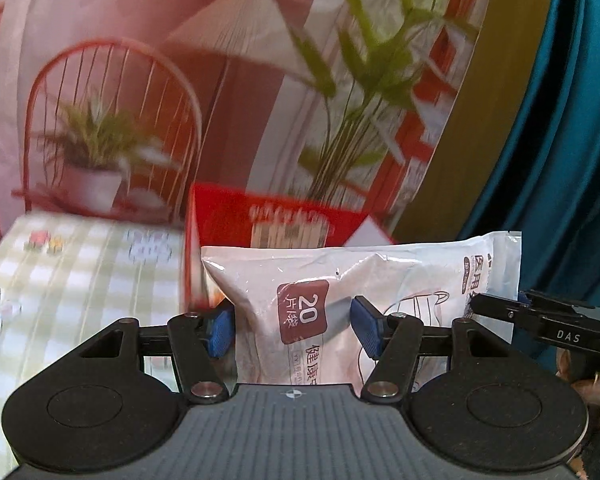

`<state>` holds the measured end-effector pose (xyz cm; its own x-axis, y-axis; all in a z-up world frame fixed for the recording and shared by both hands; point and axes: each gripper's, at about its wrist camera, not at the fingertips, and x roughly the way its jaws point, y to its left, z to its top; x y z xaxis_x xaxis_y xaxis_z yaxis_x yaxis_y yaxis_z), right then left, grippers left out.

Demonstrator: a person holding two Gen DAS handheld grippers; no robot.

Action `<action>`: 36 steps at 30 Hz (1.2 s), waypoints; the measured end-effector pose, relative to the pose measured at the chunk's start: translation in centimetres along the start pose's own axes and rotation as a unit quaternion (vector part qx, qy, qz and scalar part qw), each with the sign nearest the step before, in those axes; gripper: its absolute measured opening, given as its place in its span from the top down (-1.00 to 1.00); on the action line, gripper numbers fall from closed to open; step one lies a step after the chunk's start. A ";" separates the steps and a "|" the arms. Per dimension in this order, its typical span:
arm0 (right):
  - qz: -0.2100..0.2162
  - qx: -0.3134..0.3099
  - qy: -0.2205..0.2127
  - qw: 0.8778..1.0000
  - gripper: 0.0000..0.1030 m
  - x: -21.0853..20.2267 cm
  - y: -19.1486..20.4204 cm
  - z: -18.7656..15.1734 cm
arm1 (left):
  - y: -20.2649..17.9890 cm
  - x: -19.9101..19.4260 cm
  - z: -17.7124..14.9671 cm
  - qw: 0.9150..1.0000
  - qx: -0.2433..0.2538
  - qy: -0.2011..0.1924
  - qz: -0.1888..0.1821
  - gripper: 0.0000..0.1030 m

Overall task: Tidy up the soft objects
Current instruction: 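Lift the white mask bag with the right tool over the red box, then lower the mask bag into the box and open the right tool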

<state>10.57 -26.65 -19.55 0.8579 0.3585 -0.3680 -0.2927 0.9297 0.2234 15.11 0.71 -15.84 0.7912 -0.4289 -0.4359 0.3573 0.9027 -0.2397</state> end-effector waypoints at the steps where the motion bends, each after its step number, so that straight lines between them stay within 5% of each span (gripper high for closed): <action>1: -0.003 -0.008 -0.009 1.000 0.33 -0.1 0.0 0.9 | -0.3 0.2 0.7 1.000 0.006 -0.010 0.001 -0.23; 9: -0.037 -0.052 -0.071 0.995 0.34 1.5 -1.1 6.4 | -2.5 2.8 6.0 0.995 0.056 -0.072 0.030 -0.23; 15: -0.059 -0.052 -0.079 0.994 0.36 5.2 -2.3 7.7 | -2.1 6.4 7.2 0.994 0.065 -0.063 0.055 -0.23; 36: -0.094 -0.051 0.100 0.989 0.36 16.0 -5.2 3.0 | 2.2 15.8 3.9 0.989 0.079 0.098 0.077 -0.30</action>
<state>27.07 -26.01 -23.85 0.8032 0.1785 -0.5683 -0.1855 0.9816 0.0460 30.33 -3.97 -19.83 0.7368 -0.2710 -0.6194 0.3263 0.9449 -0.0253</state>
